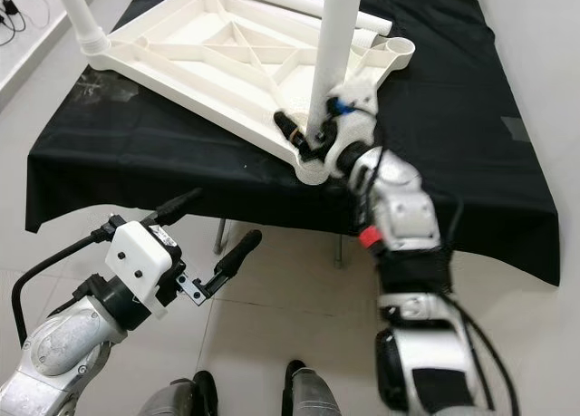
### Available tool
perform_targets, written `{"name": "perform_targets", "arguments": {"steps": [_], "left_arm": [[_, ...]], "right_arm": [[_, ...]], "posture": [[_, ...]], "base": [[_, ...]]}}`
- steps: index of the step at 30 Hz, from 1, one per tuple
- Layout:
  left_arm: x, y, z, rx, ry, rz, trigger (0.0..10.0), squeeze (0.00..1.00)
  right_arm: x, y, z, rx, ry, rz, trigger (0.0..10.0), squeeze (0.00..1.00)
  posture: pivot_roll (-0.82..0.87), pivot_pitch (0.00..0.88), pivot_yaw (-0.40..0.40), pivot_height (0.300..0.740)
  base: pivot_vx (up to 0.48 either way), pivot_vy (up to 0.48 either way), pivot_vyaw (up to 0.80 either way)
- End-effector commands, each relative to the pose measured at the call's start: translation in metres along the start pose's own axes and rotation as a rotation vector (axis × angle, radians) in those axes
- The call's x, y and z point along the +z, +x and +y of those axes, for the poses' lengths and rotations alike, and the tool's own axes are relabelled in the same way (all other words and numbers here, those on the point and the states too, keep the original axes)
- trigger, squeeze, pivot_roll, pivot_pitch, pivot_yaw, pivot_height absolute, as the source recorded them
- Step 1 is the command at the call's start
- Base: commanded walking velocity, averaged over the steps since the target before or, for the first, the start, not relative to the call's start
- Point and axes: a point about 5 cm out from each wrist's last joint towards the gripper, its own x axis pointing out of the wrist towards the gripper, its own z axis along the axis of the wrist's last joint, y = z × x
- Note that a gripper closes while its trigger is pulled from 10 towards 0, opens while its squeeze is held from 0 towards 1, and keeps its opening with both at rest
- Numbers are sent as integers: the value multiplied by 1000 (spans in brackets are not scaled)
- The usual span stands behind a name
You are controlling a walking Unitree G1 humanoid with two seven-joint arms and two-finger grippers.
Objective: Building children table
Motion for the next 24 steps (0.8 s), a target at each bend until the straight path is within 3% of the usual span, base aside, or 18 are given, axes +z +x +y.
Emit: {"name": "perform_targets", "arguments": {"steps": [1, 2, 3, 4, 8, 9, 10, 11, 17, 24], "left_arm": [[-3, -2, -4, -12, -9, 22, 10000, 0], [-3, -2, -4, -12, -9, 22, 10000, 0], [-3, -2, -4, -11, -9, 22, 10000, 0], [-3, -2, -3, -10, -8, 23, 10000, 0], [-3, -2, -4, -12, -6, 25, 10000, 0], [-3, -3, -4, -13, -4, 26, 10000, 0], [-3, -3, -4, -14, -3, 27, 10000, 0], [-3, -3, -4, -13, -1, 29, 10000, 0], [-3, -5, -2, -10, 5, 35, 10000, 0], [-4, -5, -2, -14, 7, 35, 10000, 0]], "right_arm": [[-6, -3, 0, 119, -10, 38, 10000, 1000], [-6, -3, 0, 119, -10, 38, 10000, 1000], [-4, -5, 0, 176, -31, 51, 10000, 0], [-1, -5, -1, 223, -46, 59, 10000, 0], [4, -5, -8, 223, -36, 43, 10000, 0], [8, -6, -12, 226, -34, 28, 9333, 0], [12, -7, -15, 241, -47, 14, 3294, 0], [16, -11, -18, 272, -51, 0, 0, 0], [30, -23, -28, 354, -44, -41, 0, 0], [19, -27, -30, 340, -46, 0, 0, 0]], "posture": [[39, 307, -22, 740], [39, 307, -22, 740], [40, 308, -20, 740], [41, 307, -22, 740], [46, 309, -23, 740], [50, 308, -24, 740], [53, 308, -24, 740], [53, 309, -24, 740], [50, 311, -23, 740], [51, 307, -24, 740]], "base": [[0, 0, 0], [0, 0, 0], [0, 0, 0], [0, 0, 0], [0, 0, 0], [0, 0, 0], [0, 0, 0], [0, 0, 0], [0, 0, 0], [0, 0, 0]]}}
